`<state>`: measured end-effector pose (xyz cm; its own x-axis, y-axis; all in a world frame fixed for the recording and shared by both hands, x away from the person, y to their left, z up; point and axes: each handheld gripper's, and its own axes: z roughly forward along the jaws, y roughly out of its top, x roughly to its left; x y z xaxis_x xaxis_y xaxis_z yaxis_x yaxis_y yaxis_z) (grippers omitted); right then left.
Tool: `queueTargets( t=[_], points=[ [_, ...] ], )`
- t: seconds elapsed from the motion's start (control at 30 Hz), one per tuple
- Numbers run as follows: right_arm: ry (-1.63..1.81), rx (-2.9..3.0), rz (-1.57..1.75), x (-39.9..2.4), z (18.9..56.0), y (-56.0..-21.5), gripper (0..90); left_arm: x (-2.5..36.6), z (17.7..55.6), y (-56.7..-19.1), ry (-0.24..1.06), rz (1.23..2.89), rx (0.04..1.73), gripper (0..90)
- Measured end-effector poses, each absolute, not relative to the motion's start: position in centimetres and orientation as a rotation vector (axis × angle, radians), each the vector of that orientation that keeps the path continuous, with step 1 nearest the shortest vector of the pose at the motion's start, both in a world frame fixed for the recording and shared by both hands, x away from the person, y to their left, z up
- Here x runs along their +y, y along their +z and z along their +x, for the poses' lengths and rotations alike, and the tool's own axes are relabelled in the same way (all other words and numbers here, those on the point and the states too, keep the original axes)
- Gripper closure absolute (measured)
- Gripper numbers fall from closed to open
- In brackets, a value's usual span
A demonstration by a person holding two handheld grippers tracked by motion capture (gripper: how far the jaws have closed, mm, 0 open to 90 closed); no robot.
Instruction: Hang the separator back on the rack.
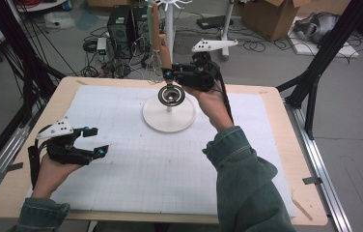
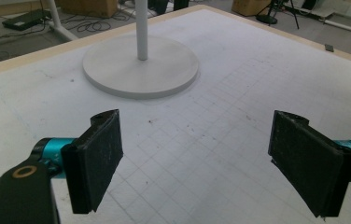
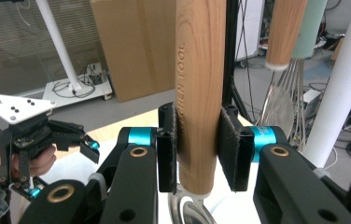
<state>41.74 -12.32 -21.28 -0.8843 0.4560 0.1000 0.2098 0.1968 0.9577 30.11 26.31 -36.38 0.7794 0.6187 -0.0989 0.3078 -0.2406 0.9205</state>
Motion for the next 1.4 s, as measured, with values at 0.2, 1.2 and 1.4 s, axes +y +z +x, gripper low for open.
queueTargets(
  t=[0.2,1.2,1.4],
  points=[
    [1.752,2.24,0.648,-12.3,42.6,-20.3,71.3,26.4,30.1,-36.4,0.344,1.839,0.711,18.0],
    [1.694,2.171,0.732,-11.8,45.1,-17.2,71.2,27.2,29.7,-36.0,0.362,1.814,0.709,17.6],
    [1.687,2.174,0.742,-11.8,45.3,-17.2,71.3,27.2,29.7,-36.0,0.362,1.815,0.709,17.6]
  ],
)
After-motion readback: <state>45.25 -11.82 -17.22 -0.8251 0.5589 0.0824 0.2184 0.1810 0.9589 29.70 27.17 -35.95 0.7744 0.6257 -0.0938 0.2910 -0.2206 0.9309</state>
